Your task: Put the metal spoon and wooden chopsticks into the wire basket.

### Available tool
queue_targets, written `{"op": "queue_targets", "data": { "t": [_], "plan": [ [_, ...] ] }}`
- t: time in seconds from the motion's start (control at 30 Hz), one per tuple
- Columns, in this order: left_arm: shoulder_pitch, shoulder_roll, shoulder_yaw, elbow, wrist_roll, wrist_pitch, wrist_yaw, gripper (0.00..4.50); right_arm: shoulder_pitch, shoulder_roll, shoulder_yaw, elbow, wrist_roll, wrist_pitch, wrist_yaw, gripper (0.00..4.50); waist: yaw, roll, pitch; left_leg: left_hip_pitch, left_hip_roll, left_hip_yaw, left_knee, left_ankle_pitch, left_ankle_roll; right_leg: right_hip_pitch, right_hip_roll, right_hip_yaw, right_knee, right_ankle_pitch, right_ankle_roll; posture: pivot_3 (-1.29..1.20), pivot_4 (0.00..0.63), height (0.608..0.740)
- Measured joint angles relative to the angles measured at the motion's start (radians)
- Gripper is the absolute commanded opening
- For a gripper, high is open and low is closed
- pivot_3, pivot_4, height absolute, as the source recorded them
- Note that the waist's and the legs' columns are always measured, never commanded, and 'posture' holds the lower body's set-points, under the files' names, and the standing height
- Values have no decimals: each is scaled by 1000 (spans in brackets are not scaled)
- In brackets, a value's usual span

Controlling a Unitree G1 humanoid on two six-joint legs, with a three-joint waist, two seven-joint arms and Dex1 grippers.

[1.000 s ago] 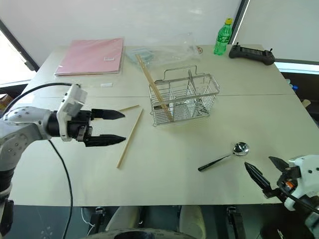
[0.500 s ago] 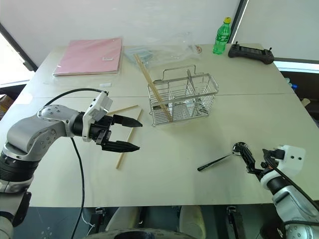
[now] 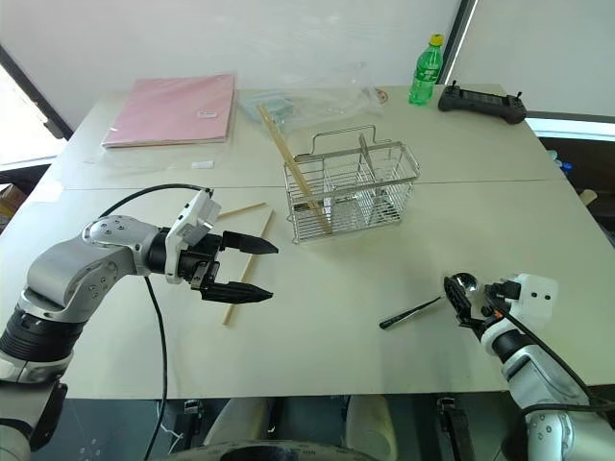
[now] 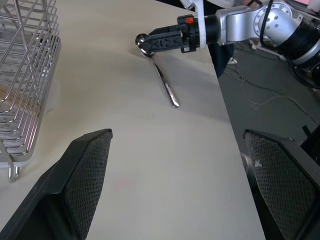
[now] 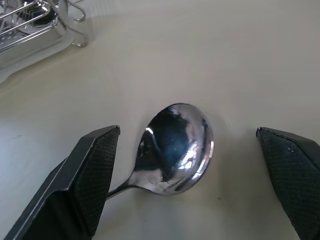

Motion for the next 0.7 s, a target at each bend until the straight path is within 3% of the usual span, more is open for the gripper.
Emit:
{"op": "queue_targets", "data": {
  "t": [0.23,0.7],
  "plan": [
    [-10,-1,1,1,1,-1,1,4500,11,10,6,-1,3,-20,0,33,-16,0,0,0,0,0,0,0,0,0,0,0,0,0,0,0,150,722],
    [-12,-9,1,4,5,-11,2,4500,-11,-37,-16,-29,30,3,-28,33,-15,1,-1,0,0,-1,0,0,0,0,0,0,0,0,0,0,150,722]
  ]
}}
